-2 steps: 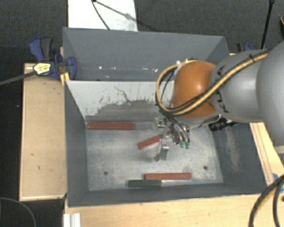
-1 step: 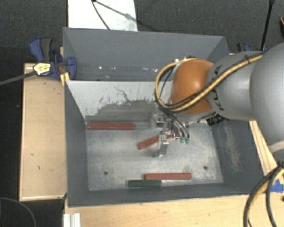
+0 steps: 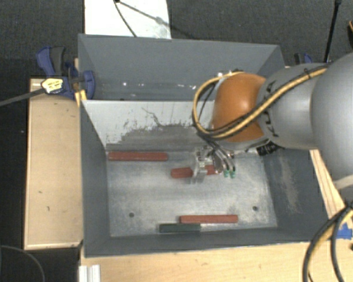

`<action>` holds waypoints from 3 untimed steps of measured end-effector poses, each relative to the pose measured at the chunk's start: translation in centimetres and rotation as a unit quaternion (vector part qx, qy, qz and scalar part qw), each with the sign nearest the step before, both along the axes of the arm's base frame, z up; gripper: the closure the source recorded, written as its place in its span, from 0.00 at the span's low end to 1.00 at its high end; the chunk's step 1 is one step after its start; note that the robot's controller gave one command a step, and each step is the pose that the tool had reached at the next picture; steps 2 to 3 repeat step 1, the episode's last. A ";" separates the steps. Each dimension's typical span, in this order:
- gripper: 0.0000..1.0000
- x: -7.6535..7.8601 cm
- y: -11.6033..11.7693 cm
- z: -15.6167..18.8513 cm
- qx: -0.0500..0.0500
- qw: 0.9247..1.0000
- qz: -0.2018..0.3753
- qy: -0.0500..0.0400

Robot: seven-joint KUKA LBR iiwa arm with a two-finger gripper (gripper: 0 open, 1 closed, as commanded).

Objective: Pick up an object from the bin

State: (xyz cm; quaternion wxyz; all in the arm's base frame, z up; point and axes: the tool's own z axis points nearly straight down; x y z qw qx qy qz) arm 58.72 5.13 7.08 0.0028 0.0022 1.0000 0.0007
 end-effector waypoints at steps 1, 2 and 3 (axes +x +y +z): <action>1.00 0.4 -1.1 16.3 -0.001 0.998 0.061 -0.003; 1.00 0.4 -1.1 16.3 -0.001 0.998 0.061 -0.003; 1.00 0.4 -1.1 16.3 -0.001 0.998 0.061 -0.003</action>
Offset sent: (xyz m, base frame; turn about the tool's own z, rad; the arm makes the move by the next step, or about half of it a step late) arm 0.0013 -0.0112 0.1576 -0.1225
